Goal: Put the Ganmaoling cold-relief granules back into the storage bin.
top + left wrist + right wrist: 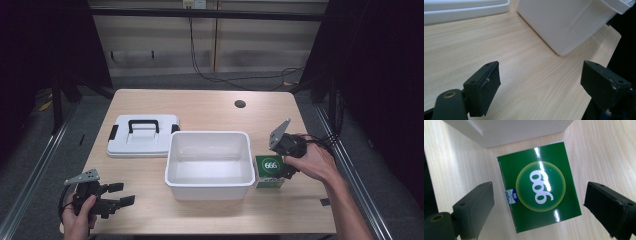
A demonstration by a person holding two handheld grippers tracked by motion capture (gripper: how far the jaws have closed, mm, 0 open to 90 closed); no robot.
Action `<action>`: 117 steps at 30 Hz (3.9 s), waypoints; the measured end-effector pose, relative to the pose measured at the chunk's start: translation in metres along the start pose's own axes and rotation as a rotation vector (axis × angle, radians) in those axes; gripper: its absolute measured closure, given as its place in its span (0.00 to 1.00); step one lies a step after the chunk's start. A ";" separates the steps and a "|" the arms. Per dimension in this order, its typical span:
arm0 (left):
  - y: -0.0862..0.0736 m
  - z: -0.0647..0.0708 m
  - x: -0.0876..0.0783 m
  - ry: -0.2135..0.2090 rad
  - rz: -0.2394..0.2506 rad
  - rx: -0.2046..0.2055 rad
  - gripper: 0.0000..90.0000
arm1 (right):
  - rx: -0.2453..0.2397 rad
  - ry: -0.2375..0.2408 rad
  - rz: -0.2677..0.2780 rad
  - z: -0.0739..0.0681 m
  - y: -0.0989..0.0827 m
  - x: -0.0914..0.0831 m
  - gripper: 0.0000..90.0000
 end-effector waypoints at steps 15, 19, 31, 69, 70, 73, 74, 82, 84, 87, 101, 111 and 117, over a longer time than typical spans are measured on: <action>0.000 0.000 0.001 -0.006 -0.004 0.002 0.18 | -0.077 0.055 -0.095 0.004 0.006 0.021 0.09; 0.000 0.000 0.001 -0.005 -0.002 0.000 0.18 | -0.103 0.054 -0.119 0.003 0.007 0.026 0.09; 0.000 0.000 0.001 -0.006 -0.011 0.001 0.18 | -0.126 0.087 -0.132 0.008 0.008 0.035 0.13; 0.000 0.000 0.001 -0.011 -0.009 -0.001 0.18 | -0.080 0.111 -0.168 0.004 0.006 0.024 0.17; 0.000 0.000 0.001 -0.010 -0.008 -0.001 0.18 | -0.078 0.113 -0.168 0.004 0.006 0.022 0.17; 0.000 0.000 0.001 -0.014 -0.010 -0.001 0.18 | -0.053 0.106 -0.163 0.003 0.006 0.017 0.18; 0.000 0.000 0.001 -0.014 -0.010 -0.001 0.18 | -0.063 0.102 -0.156 0.004 0.005 0.015 0.17; 0.000 0.000 0.000 -0.017 -0.006 -0.003 0.18 | -0.035 0.092 -0.154 0.002 0.004 0.004 0.18; 0.000 0.000 0.001 -0.020 -0.008 -0.002 0.18 | -0.039 0.100 -0.143 0.002 0.004 0.002 0.18; 0.000 0.000 0.000 -0.019 -0.007 0.000 0.18 | -0.048 0.099 -0.132 0.003 0.005 -0.002 0.18; 0.000 0.000 -0.001 -0.016 0.004 -0.003 0.18 | -0.029 0.092 -0.116 0.001 0.005 -0.019 0.18; 0.000 0.000 -0.001 -0.018 0.006 -0.005 0.18 | -0.006 0.080 -0.098 0.000 0.004 -0.037 0.18; 0.000 0.000 -0.001 -0.018 0.005 -0.005 0.18 | -0.009 0.066 -0.079 0.000 0.005 -0.048 0.18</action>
Point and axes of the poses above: each handheld gripper's, and its own axes: x roughly forward along the jaws, y roughly out of its top, z roughly to its right, the point moved 3 cm from there along x, roughly forward along the jaws, and after that the axes turned 9 degrees about -x, right-handed, at the moved point
